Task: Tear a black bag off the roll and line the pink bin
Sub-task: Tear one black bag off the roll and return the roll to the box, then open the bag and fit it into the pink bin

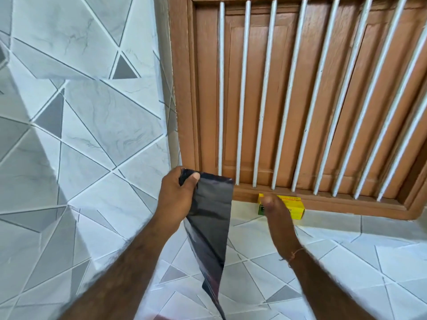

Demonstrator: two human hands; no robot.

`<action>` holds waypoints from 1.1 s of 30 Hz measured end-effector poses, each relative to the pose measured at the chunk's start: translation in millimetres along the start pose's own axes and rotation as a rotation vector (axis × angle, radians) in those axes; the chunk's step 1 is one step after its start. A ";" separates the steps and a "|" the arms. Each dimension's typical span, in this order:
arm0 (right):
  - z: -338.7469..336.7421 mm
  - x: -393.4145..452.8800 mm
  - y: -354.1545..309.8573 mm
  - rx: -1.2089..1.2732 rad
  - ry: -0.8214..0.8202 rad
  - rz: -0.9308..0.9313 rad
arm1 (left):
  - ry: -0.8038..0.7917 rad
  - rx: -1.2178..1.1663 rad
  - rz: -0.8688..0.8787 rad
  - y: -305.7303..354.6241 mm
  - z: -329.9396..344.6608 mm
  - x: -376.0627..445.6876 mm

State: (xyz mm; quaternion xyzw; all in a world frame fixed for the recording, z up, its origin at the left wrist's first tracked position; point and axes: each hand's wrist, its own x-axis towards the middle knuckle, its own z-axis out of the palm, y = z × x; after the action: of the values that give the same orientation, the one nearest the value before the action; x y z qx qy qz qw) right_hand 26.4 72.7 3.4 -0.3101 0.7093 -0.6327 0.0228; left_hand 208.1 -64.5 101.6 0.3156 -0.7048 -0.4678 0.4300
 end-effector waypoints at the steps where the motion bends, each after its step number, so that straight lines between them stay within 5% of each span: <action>1: 15.9 -24.0 -17.9 0.137 -0.232 0.013 | 0.011 -0.054 -0.006 4.6 -1.2 -1.2; 4: 45.0 -88.1 -48.6 0.162 -0.531 -0.004 | 0.048 -0.228 -0.036 24.0 -5.0 -8.7; 7: 54.8 -126.9 -47.8 0.015 -0.467 0.215 | 0.092 -0.385 -0.067 56.3 -13.2 -17.7; 15: 26.2 -190.8 -46.4 -0.038 -0.659 0.110 | 0.208 -0.679 0.083 158.1 -81.0 -50.4; 20: -8.7 -227.9 -58.3 0.021 -0.702 0.140 | 0.466 -0.255 0.111 142.1 -144.6 -53.0; 23: -17.6 -250.7 -74.1 0.160 -0.683 0.254 | 0.567 0.296 -0.020 86.5 -154.8 -97.9; 26: -11.5 -277.1 -87.2 0.239 -0.588 0.360 | 0.645 0.633 0.302 39.3 -141.2 -200.1; 28: -3.9 -294.2 -97.9 0.294 -0.548 0.421 | 0.456 0.632 0.468 19.1 -120.9 -280.6; 31: 3.7 -317.2 -114.5 0.468 -0.551 0.571 | -0.045 0.615 0.354 -7.0 -101.0 -371.9; 33: 9.1 -332.5 -123.8 0.521 -0.594 0.646 | -0.091 0.662 0.329 -30.1 -107.5 -395.6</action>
State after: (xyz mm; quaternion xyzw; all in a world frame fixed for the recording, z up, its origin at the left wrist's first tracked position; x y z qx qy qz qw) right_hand 349.3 219.6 -5.3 -0.2257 0.5507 -0.6335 0.4944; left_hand 476.8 218.0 -28.7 0.2991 -0.8775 -0.1528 0.3423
